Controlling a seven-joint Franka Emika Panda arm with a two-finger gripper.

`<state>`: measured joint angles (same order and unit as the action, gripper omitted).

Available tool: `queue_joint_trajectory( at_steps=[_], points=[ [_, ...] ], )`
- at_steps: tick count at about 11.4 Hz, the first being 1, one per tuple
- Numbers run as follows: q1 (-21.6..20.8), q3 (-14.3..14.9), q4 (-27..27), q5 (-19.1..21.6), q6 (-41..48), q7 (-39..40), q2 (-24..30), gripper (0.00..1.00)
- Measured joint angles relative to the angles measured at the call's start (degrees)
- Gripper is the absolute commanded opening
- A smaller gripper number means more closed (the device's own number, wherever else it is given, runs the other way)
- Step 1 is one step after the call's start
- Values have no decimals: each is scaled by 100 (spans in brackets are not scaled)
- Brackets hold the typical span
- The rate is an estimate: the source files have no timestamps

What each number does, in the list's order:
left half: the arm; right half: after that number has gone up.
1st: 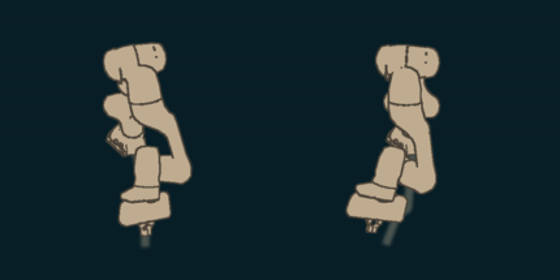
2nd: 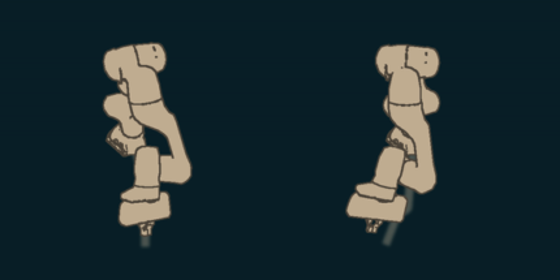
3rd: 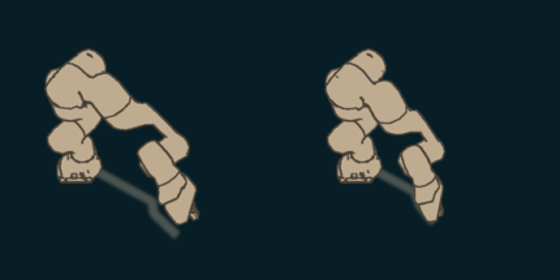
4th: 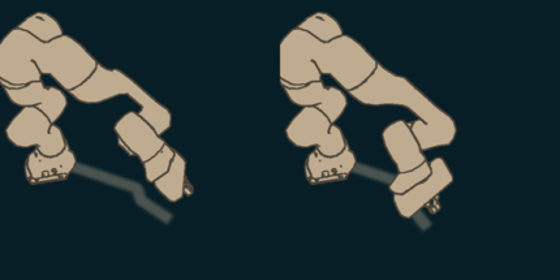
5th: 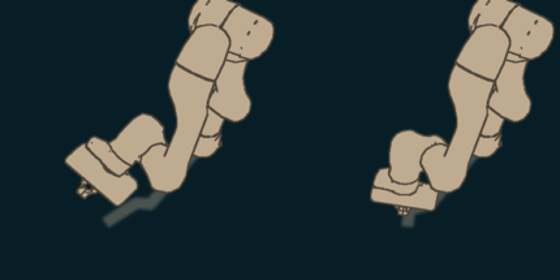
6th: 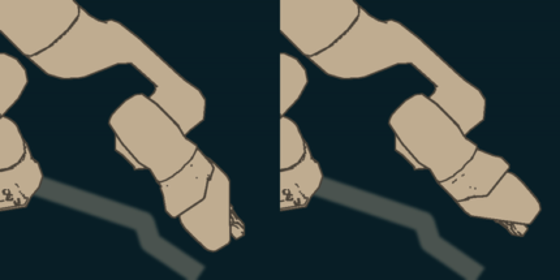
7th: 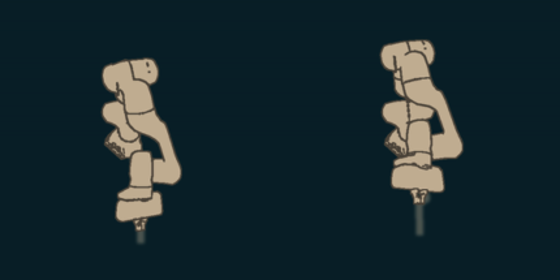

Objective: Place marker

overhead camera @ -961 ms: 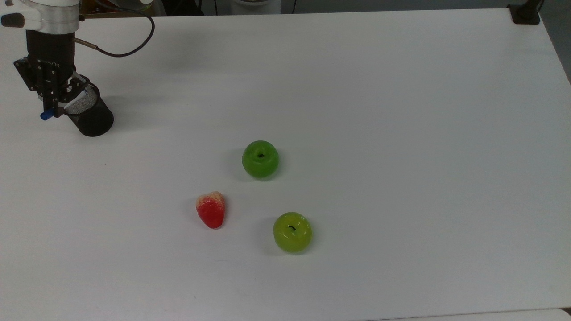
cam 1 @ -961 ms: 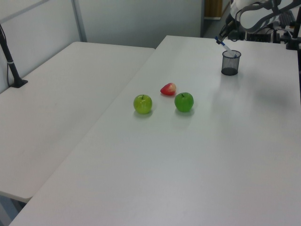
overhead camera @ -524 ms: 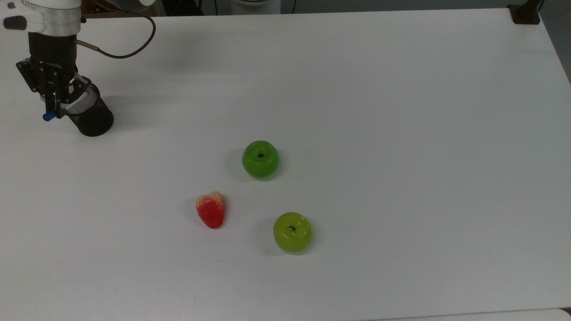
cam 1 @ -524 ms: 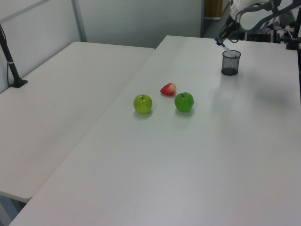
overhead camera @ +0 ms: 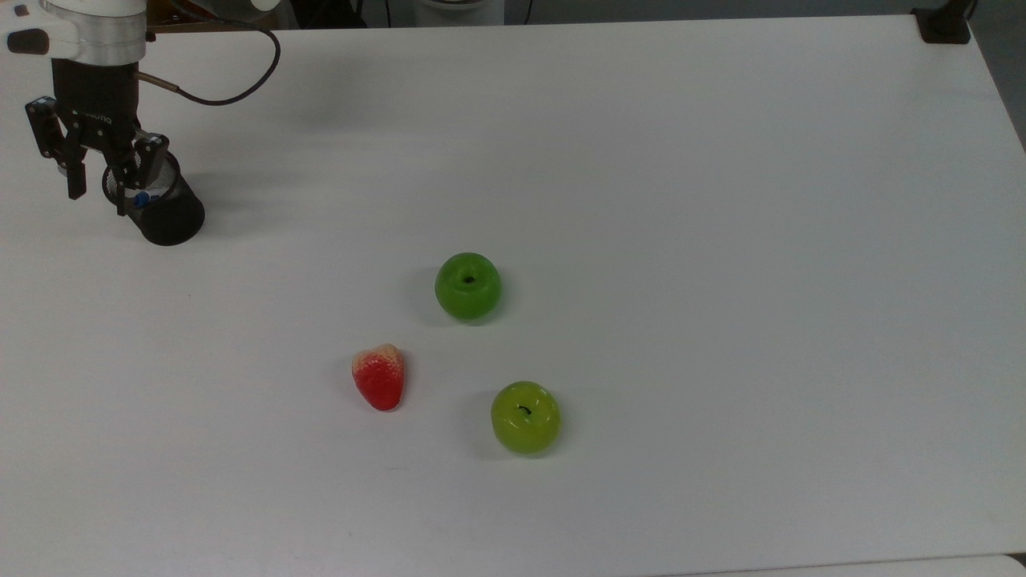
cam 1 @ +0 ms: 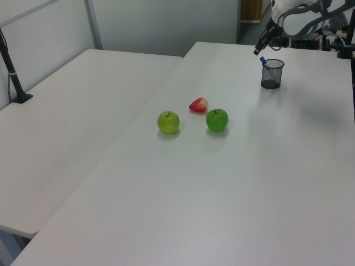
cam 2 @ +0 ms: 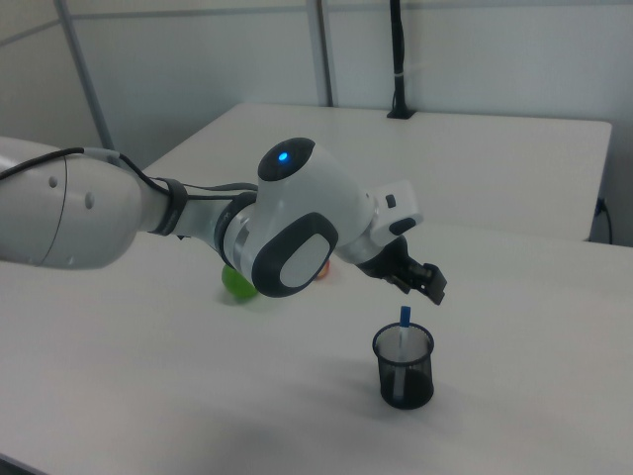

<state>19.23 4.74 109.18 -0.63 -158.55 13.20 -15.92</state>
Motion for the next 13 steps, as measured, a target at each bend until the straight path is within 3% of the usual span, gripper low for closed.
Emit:
queue_joint_trajectory(
  at_steps=[7,13],
  points=[
    [-48,-16,-24,8,-8,-270,2,100],
    [-815,-65,-291,8,149,-977,65,100]
  ],
)
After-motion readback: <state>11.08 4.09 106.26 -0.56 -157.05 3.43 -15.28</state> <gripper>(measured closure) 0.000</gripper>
